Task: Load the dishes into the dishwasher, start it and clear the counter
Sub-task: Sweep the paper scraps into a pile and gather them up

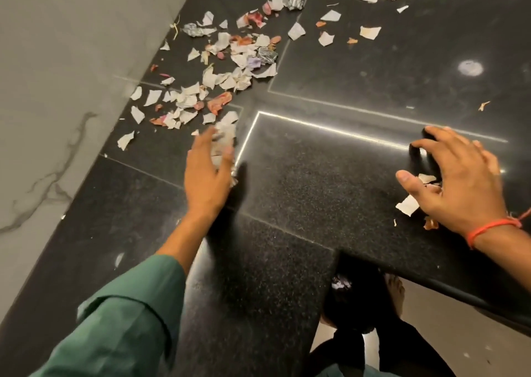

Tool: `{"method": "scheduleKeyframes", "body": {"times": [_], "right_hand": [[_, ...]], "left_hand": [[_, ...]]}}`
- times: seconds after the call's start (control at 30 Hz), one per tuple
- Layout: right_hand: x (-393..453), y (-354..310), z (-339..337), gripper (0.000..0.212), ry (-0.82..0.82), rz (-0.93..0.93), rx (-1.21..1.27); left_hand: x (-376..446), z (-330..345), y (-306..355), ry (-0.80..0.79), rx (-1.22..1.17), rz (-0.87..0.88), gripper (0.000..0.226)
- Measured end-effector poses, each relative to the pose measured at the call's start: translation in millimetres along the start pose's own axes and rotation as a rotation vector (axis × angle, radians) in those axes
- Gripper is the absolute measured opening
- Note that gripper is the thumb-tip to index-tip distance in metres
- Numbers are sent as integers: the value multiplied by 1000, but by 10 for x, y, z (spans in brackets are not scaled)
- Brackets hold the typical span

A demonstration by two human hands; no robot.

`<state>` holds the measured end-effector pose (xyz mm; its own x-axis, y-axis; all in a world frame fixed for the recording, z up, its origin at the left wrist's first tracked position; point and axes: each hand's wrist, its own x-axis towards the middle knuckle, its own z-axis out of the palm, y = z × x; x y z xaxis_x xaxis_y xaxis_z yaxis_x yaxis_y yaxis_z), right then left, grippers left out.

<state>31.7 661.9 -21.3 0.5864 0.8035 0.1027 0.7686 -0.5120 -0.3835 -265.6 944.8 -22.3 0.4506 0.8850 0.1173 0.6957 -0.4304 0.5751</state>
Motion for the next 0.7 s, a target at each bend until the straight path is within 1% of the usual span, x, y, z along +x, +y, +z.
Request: {"method": "scheduleKeyframes", "body": {"times": [0.07, 0.23, 0.3, 0.37, 0.4, 0.47, 0.53, 0.6, 0.7], "right_hand": [[0, -18, -9, 71, -16, 3, -23], [-13, -34, -21, 73, -32, 18, -51], [-11, -32, -26, 72, -33, 20, -53], [-14, -32, -21, 72, -42, 25, -54], [-13, -29, -18, 72, -47, 24, -53], [-8, -24, -15, 72, -58, 21, -42], [-1, -26, -14, 72, -66, 20, -22], [-1, -23, -26, 71, -56, 17, -10], [21, -32, -33, 70, -60, 13, 9]], "left_hand": [[-144, 202, 293, -26, -63, 54, 52], [-460, 832, 1139, -77, -169, 94, 53], [-558, 1003, 1442, -110, -196, 158, 52], [-613, 1082, 1608, -162, -276, 241, 50], [-611, 1080, 1624, -188, -341, 248, 50], [-548, 972, 1534, -193, -463, 197, 49], [-410, 767, 1271, -116, -464, 114, 48], [-224, 495, 864, -6, -380, 31, 48], [104, 16, 118, 147, -160, -51, 53]]}}
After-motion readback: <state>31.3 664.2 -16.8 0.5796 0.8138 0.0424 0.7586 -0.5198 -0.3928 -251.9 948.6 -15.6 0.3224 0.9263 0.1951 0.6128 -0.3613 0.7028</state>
